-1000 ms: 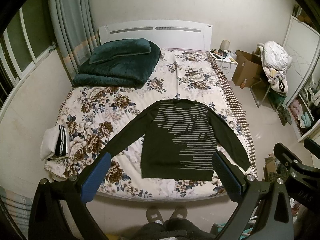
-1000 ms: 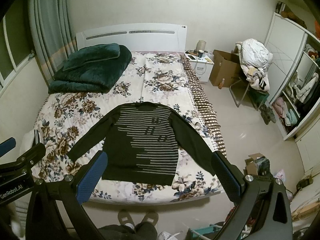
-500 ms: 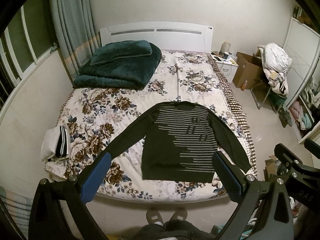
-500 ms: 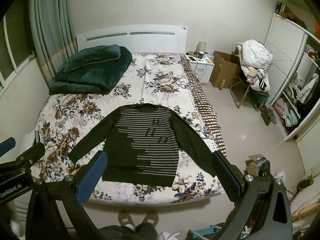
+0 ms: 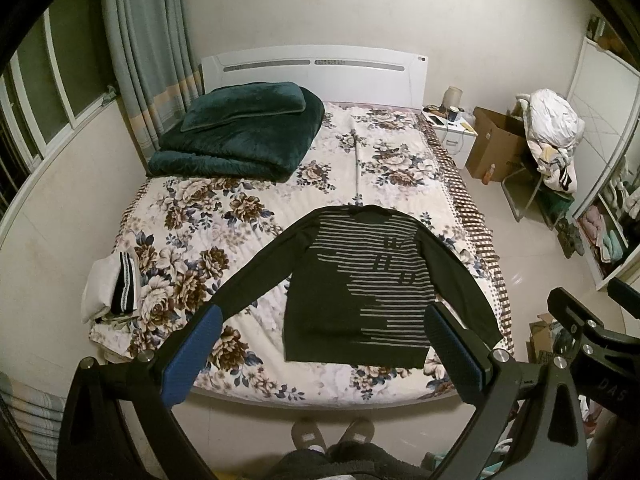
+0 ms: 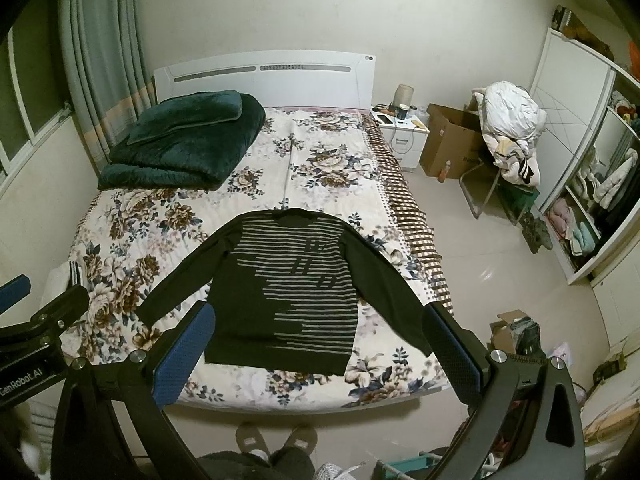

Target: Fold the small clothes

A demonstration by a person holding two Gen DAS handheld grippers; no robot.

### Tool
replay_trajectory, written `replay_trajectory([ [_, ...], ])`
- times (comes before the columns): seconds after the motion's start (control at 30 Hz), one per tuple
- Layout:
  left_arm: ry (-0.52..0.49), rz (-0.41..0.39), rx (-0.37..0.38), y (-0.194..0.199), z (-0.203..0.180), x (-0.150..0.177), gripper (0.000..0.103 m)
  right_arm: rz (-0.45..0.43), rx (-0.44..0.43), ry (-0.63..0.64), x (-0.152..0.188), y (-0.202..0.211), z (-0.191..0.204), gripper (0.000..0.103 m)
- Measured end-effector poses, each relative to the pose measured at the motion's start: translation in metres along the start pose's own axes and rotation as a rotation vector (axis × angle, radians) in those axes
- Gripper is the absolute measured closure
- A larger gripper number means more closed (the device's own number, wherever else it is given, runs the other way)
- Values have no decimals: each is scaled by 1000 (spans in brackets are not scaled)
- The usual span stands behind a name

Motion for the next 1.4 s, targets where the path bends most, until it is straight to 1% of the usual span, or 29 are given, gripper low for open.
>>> replay_trajectory([
  [0.17, 0, 2, 0, 0, 0, 0, 0, 2, -4, -5, 0, 0, 2, 0],
  [0.23, 1, -5, -4, 0, 1, 4, 0, 8, -5, -15, -11, 7, 6, 0],
  [0.3, -1, -24, -21, -3, 3, 1, 0, 16, -10, -37, -15, 6, 7, 0],
  [0.37, -11, -57, -58, -14, 5, -6, 0, 31, -26, -85, -19, -3, 4, 0],
  [0.4, -19, -77, -78, -24, 4, -11, 0, 47, -30, -121, -20, -16, -1, 0],
  [0.47, -34, -91, -115, -49, 4, -15, 0, 84, -11, -197, -20, -43, -20, 0],
  [0.5, -41, -86, -122, -64, 4, -15, 0, 94, 3, -220, -15, -59, -34, 0],
  [0.57, -40, -78, -119, -98, 8, -10, 0, 128, 44, -316, -3, -102, -64, 0],
  [0.67, -42, -36, -127, -155, 5, -3, 0, 182, 126, -450, 24, -171, -116, 0],
  [0.7, -48, -3, -140, -179, 0, -3, 0, 214, 152, -499, 33, -196, -136, 0],
  [0.73, -49, 18, -146, -193, -3, 1, 0, 236, 172, -543, 49, -218, -164, 0],
  [0.8, -42, 68, -158, -237, -13, 6, 0, 277, 208, -620, 67, -262, -203, 0],
  [0.83, -41, 88, -165, -254, -18, 11, 0, 284, 222, -646, 77, -278, -222, 0],
  [0.87, -42, 108, -174, -272, -23, 13, 0, 298, 238, -683, 87, -304, -244, 1],
  [0.9, -47, 130, -190, -296, -31, 16, 0, 310, 249, -711, 96, -326, -264, 3],
  [0.93, -58, 150, -208, -314, -38, 24, 0, 340, 264, -753, 108, -357, -287, 4],
  [1.0, -80, 210, -236, -354, -51, 31, 0, 374, 278, -810, 130, -402, -329, 6],
  [1.03, -85, 225, -247, -367, -56, 34, 0, 397, 290, -849, 142, -428, -350, 7],
  [1.07, -93, 248, -257, -387, -62, 39, 0, 416, 294, -890, 154, -454, -373, 7],
  [1.13, -106, 293, -255, -426, -76, 48, 0, 430, 322, -945, 173, -494, -412, 7],
  [1.23, -126, 338, -244, -484, -98, 62, 0, 439, 373, -1030, 207, -556, -468, 7],
  [1.3, -133, 358, -251, -520, -113, 69, 0, 446, 372, -1104, 228, -589, -495, 7],
  [1.37, -124, 363, -251, -547, -123, 73, 0, 446, 356, -1176, 248, -622, -518, 7],
  [1.4, -114, 369, -256, -564, -129, 76, 0, 452, 354, -1193, 252, -629, -520, 7],
])
Point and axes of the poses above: each gripper's, at about its wrist camera, not at the fingertips, and y roughly against the way its jaws point, z to its left, x to its underside, the point moved 3 cm from there along -y, roughly the way its jaws point, and after that the axes turned 9 degrees about -y, right-handed, at the moved point
